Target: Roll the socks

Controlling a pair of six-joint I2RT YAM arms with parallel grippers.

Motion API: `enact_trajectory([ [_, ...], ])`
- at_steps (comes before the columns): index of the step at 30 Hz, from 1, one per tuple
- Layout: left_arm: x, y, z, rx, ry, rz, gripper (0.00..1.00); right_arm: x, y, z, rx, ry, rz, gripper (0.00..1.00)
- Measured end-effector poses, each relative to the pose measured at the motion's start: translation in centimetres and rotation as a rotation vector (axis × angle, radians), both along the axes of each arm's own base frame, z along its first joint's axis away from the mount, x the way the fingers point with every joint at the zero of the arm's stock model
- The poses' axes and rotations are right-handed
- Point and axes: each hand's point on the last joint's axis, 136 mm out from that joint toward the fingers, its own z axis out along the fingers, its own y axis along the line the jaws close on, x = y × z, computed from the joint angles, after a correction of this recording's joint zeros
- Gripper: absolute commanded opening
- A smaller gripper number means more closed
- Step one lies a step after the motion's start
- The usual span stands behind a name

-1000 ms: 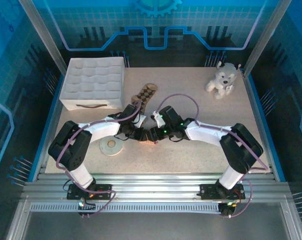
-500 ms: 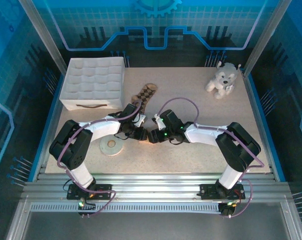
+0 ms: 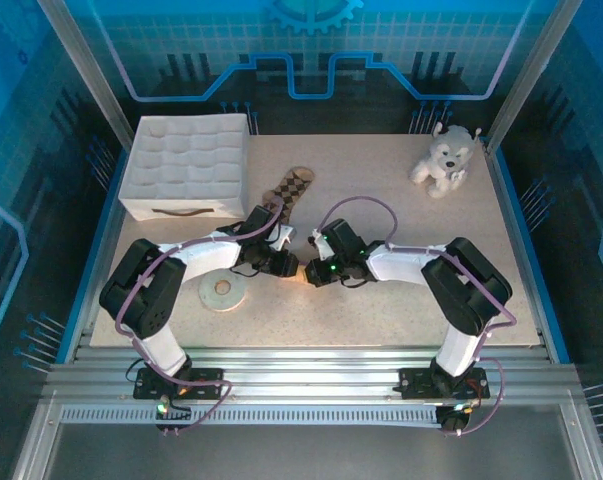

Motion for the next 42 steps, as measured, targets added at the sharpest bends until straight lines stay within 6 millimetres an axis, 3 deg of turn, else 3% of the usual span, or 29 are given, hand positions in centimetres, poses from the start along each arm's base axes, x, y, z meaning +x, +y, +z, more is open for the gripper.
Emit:
enact_trajectory([
  [7,0.2,-0.2,1.7,-0.001,-0.101,-0.089,0.39,0.3,-1.4,0.0,0.046,0.066,-0.002,0.0],
  [13,-0.6,-1.0,7.9,-0.065,-0.421,-0.332,0.41,0.2,-2.8,-0.2,0.034,0.167,0.003,0.0],
  [17,-1.8,-2.0,10.5,-0.087,-0.657,-0.565,0.44,0.1,-3.1,-0.3,0.026,0.219,0.012,0.0],
  [21,-4.1,-2.9,9.0,-0.064,-0.802,-0.811,0.43,0.0,-3.4,-0.4,0.034,0.272,0.02,0.0],
  [28,-5.5,-5.3,4.9,0.025,-0.892,-1.077,0.47,-0.3,-4.3,-0.6,0.048,0.341,0.033,0.0],
  [32,-4.8,-5.4,3.0,0.087,-0.913,-1.124,0.48,-0.5,-4.8,-0.7,0.06,0.377,0.035,0.0],
  [42,-2.9,-5.5,0.6,0.194,-0.96,-1.198,0.48,-0.7,-5.1,-0.6,0.059,0.419,0.046,0.0],
])
